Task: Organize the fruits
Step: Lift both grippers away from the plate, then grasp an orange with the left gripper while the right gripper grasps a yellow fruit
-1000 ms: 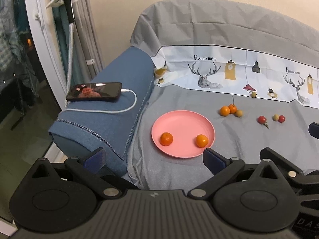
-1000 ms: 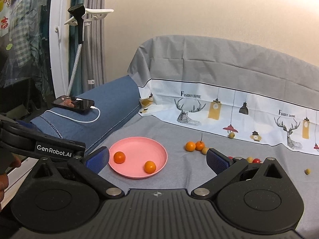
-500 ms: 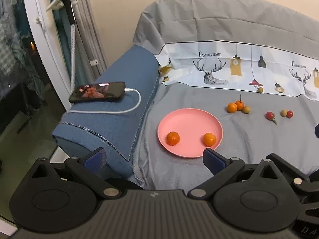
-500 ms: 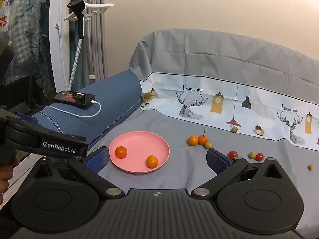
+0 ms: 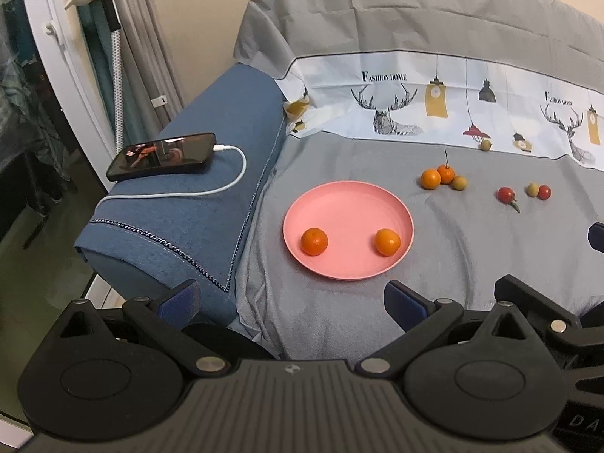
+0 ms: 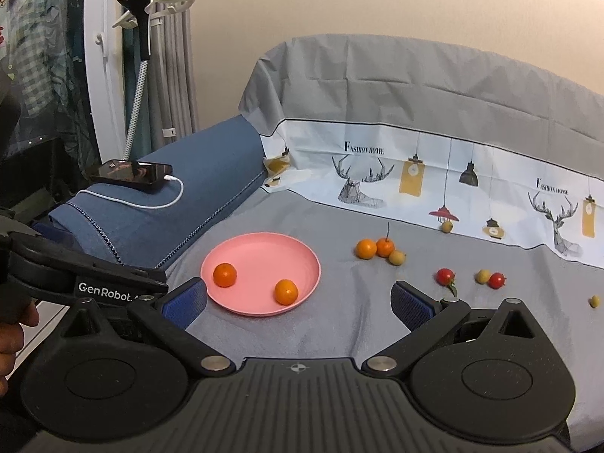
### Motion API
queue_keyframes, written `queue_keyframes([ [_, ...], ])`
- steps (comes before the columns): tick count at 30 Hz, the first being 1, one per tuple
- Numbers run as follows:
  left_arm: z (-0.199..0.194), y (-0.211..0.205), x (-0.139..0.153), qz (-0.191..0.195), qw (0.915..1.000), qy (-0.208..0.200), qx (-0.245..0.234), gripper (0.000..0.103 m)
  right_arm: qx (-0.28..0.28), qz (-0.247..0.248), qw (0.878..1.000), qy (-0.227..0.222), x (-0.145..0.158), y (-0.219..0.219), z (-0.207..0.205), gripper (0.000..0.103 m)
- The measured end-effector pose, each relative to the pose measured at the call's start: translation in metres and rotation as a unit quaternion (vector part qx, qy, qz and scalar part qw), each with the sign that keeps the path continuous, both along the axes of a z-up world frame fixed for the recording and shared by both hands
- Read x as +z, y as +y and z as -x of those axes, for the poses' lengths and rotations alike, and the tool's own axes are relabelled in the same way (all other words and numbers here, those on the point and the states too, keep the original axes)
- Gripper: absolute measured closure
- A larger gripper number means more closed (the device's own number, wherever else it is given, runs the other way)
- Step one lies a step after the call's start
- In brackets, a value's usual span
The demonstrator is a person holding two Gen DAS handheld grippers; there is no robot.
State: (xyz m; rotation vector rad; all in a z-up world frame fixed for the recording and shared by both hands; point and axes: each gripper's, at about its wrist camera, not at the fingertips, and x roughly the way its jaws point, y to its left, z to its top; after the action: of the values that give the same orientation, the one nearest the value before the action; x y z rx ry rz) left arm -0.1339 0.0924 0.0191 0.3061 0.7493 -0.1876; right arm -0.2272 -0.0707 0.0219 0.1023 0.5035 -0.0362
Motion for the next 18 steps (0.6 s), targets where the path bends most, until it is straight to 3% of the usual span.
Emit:
queue_keyframes([
  [10,-0.020,-0.022,-0.003,0.005,0.9999,0.013,-0.010,0.000,-0.029,-0.006,0.999,0.014,-0.014,-0.014,-0.009,0.001],
  [18,-0.055,-0.061,-0.007,0.020,0.9988,0.038,-0.022,0.000,-0.086,-0.019,0.996,0.031,-0.035,-0.059,-0.023,0.001],
])
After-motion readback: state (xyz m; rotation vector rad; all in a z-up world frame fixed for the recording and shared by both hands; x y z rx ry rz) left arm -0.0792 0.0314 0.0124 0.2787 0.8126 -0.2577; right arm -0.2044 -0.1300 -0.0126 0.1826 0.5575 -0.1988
